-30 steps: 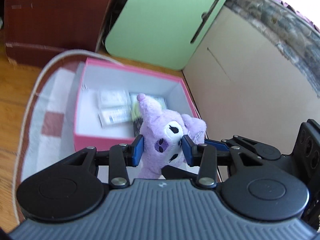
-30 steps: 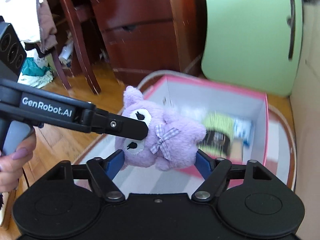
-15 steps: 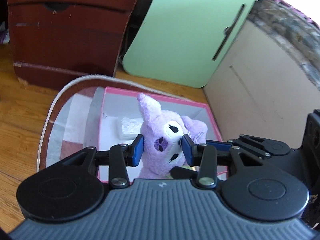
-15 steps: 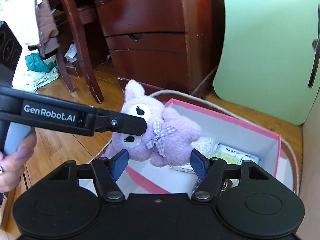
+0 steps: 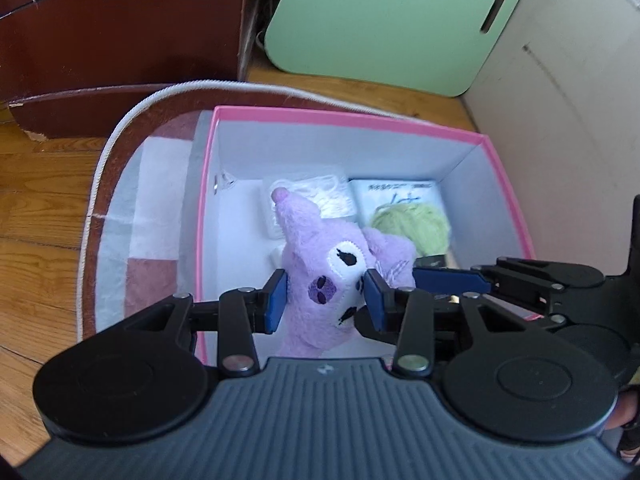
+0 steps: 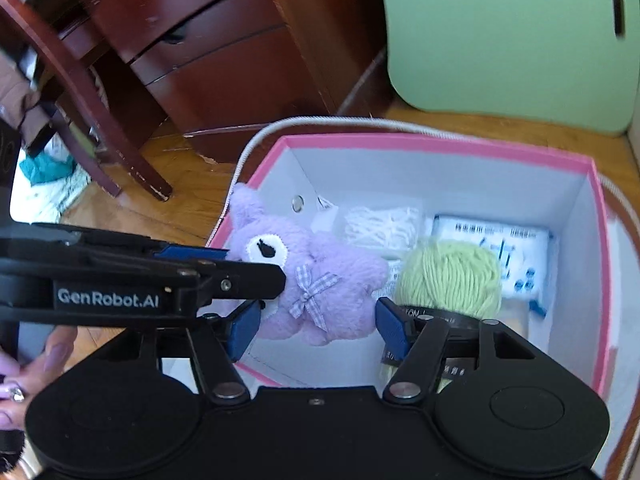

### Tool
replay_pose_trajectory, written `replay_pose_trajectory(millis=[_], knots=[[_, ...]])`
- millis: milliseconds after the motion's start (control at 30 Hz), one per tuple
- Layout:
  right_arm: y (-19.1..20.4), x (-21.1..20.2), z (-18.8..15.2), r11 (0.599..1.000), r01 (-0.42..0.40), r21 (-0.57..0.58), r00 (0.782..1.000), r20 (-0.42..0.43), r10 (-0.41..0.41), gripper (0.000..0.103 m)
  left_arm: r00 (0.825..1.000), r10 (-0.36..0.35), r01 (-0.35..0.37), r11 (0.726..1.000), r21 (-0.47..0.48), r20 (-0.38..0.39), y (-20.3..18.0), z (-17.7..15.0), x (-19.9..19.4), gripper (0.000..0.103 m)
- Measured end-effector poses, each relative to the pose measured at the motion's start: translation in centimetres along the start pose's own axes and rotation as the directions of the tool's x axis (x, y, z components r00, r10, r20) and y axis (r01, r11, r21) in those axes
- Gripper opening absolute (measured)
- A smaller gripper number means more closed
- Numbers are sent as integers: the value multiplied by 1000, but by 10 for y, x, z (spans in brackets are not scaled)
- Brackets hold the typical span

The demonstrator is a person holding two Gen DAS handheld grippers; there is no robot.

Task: Organize objects
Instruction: 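Carry the plush toy over the pink box with the left gripper, then lower the plush toy into the box and open the left gripper, then move the left tool toward the orange makeup sponge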

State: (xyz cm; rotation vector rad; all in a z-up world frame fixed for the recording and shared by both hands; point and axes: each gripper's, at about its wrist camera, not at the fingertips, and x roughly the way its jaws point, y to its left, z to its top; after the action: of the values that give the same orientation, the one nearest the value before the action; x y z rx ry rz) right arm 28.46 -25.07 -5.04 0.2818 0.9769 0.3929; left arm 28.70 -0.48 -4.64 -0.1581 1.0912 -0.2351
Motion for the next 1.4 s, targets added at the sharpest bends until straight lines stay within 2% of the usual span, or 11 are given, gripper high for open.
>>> replay_pose_trajectory(millis=[100,300,367,433,500,700,800,967,1067,1233,1400], knots=[[-7,8,-4,998,-22,54,1000,-17,23,62,1000,12,-12,1000,-4,-17,0,0,8,40],[-18,23,-11,993,-15,115,999,-48,20,56,996,75,-74,997,24,-42,-11,-1,28,41],[-18,28,-11,994,-11,110,998,-59,18,56,994,106,-105,994,31,-26,-13,-5,30,43],[-13,29,-12,997,27,74,997,-71,-22,56,990,140,-140,989,40,3,-14,-8,26,43],[-7,23,-13,998,50,36,997,-60,-48,56,989,146,-146,988,50,8,-16,-10,16,44],[14,-29,-18,997,74,-37,997,12,-74,57,996,93,-94,992,87,12,-26,-16,-31,49],[27,-57,-22,991,99,-86,995,35,-96,57,995,94,-96,987,127,16,-33,-18,-54,50],[38,-101,-31,986,143,-91,988,70,-137,58,998,62,-61,982,181,1,-42,-26,-88,51],[44,-124,-39,981,167,-97,985,64,-162,58,1000,25,-21,975,221,-13,-47,-31,-106,52],[54,-153,-52,969,222,-106,975,58,-217,59,1000,0,2,956,294,-5,-57,-43,-130,56],[67,-171,-70,959,246,-142,969,38,-243,63,999,-29,37,939,342,-29,-67,-56,-137,60]])
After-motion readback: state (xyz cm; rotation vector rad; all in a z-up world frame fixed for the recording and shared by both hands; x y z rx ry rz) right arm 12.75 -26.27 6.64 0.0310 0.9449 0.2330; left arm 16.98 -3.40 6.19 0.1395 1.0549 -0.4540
